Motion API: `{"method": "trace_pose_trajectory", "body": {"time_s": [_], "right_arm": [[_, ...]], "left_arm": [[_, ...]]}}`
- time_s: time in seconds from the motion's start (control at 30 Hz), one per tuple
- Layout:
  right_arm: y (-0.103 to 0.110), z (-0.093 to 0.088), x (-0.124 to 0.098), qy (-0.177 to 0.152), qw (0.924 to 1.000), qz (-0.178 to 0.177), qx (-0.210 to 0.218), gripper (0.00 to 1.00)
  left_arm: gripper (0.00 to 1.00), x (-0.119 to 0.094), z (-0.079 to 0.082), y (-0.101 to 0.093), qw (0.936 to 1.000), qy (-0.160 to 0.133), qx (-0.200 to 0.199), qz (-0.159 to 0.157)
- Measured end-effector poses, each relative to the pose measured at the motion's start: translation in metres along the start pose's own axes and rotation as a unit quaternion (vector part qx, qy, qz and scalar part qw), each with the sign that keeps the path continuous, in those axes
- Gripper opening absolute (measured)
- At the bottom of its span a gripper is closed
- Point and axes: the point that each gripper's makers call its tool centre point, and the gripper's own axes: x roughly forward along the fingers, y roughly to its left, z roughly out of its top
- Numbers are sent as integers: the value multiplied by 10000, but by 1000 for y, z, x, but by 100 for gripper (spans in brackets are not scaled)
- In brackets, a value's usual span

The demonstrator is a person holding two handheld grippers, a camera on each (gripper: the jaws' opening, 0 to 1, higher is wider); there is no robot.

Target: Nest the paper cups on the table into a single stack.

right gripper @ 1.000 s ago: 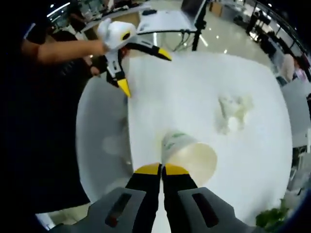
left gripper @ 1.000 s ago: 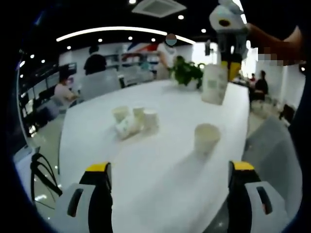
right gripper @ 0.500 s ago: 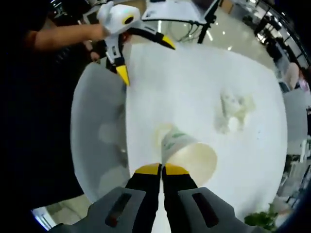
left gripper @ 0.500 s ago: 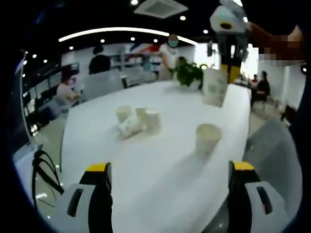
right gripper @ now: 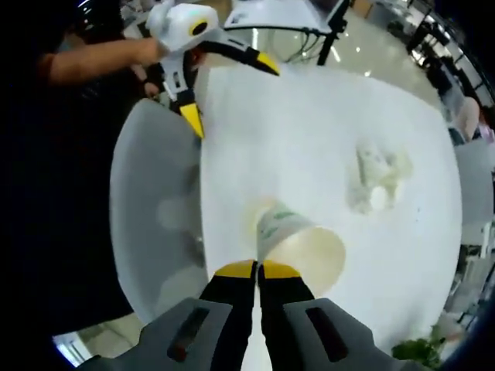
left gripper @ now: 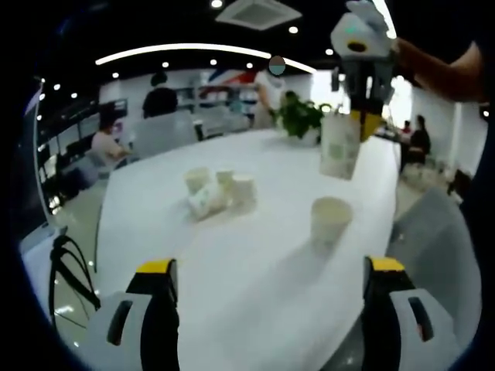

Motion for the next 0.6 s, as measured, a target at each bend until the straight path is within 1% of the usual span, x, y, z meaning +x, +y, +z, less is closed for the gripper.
{"method": "trace_pose_trajectory", "body": {"time_s": [0.17, 0.37, 0.6], "right_arm": [[1, 0, 6, 24, 10000, 57, 33, 0], [2, 0, 13, 53, 9999, 108, 56, 0], [3, -2, 21, 90, 9997, 175, 127, 0]], "left_arm": [[99, 0, -1, 0, 10000, 1, -28, 8], [99, 0, 1, 0, 9999, -77, -128, 20], [99, -2, -2, -1, 9999, -58, -153, 32]]}}
